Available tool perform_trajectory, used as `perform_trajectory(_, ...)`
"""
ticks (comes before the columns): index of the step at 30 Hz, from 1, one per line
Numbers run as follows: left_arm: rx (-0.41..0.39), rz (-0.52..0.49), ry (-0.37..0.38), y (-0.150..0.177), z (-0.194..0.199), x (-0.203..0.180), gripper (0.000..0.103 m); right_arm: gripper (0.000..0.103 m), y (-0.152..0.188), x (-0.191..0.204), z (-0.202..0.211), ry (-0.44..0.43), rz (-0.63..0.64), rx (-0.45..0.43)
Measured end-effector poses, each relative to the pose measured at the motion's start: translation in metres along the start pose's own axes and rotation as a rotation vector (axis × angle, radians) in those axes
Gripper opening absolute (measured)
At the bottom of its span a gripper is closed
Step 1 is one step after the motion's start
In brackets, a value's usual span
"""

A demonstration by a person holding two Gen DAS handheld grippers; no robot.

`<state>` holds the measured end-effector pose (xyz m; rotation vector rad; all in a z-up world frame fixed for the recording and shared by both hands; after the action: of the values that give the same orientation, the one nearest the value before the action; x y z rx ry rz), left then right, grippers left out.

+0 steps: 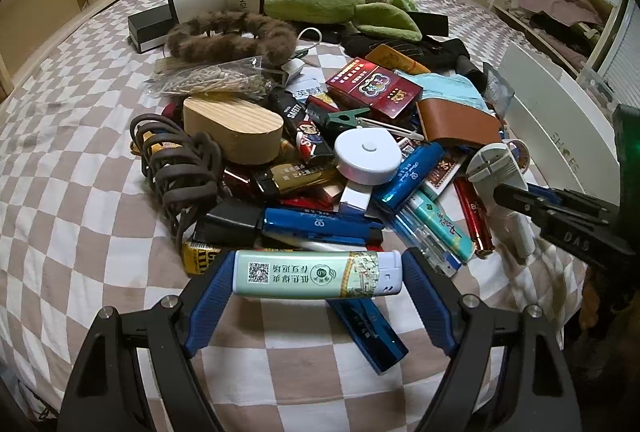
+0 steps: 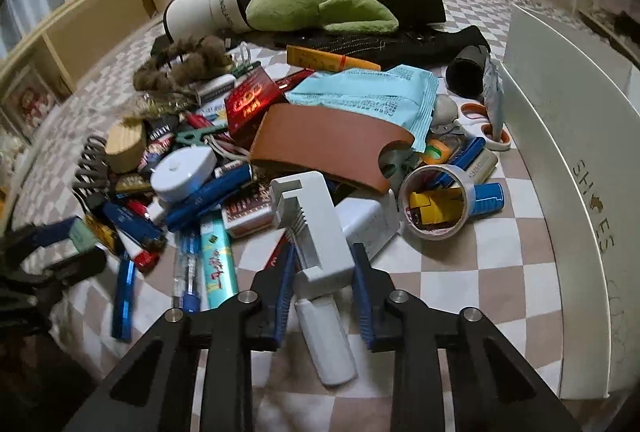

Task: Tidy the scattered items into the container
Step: 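Close the left gripper on the green tube while the right gripper grasps the white plastic tool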

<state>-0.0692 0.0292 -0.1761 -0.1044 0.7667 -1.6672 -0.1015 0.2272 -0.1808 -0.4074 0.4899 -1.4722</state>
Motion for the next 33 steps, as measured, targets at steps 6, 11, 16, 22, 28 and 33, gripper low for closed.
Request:
perform_trajectory(6, -0.010, 0.000, 0.007, -0.004, 0.003, -0.004, 0.083, 0.024, -0.004, 0.000, 0.009, -0.109, -0.073, 0.034)
perform_trajectory(11, -0.016, -0.004, 0.020, -0.006, 0.005, -0.010, 0.083, 0.024, -0.005, 0.003, 0.023, -0.169, -0.101, 0.033)
perform_trajectory(16, -0.028, -0.019, 0.035, -0.013, 0.010, -0.019, 0.083, 0.024, -0.012, 0.000, 0.035, -0.235, -0.152, 0.029)
perform_trajectory(22, -0.061, -0.050, 0.055, -0.029, 0.019, -0.035, 0.083, 0.024, -0.032, -0.011, 0.055, -0.300, -0.228, -0.003)
perform_trajectory(28, -0.082, -0.077, 0.073, -0.045, 0.026, -0.048, 0.083, 0.024, -0.048, -0.027, 0.071, -0.299, -0.263, -0.053)
perform_trajectory(33, -0.106, -0.116, 0.084, -0.065, 0.028, -0.065, 0.083, 0.024, -0.057, -0.045, 0.082, -0.280, -0.293, -0.093)
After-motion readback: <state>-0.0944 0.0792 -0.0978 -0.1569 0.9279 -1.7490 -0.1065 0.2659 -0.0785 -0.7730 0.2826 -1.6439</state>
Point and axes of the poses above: each gripper's, at about its wrist camera, not at the fingertips, and z roughly against the way its jaws point, x to its left, y to its underside, the point moved 8 cm from there along -z, roughly the way its jaws point, and after that the axes turned 15 degrees about y, right-handed, at the moved point
